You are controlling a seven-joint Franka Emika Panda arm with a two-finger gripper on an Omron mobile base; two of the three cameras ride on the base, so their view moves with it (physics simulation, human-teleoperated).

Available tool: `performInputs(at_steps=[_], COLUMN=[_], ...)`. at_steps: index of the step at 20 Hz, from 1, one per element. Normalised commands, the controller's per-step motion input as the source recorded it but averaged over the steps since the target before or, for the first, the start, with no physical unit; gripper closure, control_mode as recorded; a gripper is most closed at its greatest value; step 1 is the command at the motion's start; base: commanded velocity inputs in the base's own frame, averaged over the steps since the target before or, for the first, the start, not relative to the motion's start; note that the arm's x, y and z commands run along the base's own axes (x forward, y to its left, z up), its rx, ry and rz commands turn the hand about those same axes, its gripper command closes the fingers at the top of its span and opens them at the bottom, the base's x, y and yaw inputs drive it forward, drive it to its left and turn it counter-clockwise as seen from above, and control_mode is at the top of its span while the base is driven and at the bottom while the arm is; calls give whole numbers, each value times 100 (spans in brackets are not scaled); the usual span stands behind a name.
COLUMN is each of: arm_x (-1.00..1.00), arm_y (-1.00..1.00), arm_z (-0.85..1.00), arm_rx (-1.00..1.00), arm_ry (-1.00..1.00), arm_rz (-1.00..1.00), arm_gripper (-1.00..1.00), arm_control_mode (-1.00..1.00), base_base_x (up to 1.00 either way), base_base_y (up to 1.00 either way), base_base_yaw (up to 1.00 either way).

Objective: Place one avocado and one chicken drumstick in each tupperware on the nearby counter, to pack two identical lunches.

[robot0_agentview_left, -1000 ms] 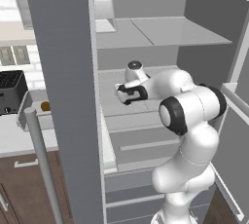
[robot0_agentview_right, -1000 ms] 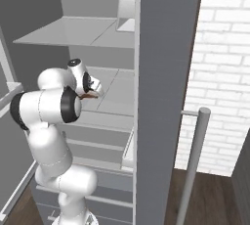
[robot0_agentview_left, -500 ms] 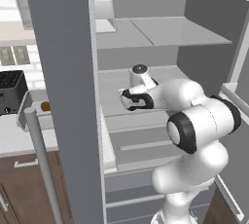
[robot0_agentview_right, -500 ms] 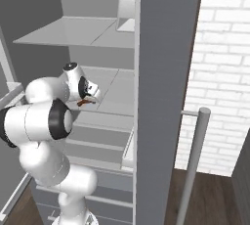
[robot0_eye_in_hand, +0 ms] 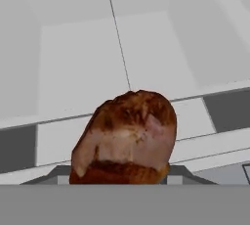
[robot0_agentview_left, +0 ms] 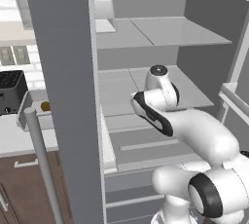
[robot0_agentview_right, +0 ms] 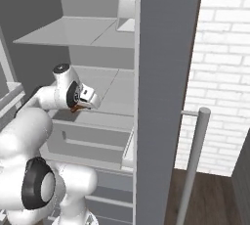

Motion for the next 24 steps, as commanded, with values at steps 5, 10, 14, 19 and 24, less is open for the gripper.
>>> performInputs(at_steps=[5,10,14,19,24], arm_x=[-100,-100,-100,-97,-41], arm_y=[-6,-5,-25,-16,-6], arm_z=[67,65,65,21,-22], arm_rx=[0,0,0,-5,-3], arm_ry=[0,0,0,-2,-4], arm_rz=[14,16,8,0,0], arm_gripper=[100,100,100,100,100], arm_control_mode=[-100,-100,-100,-100,-100], base_base_x=[0,0,0,0,0], base_base_y=[0,0,0,0,0], base_base_yaw=[0,0,0,0,0])
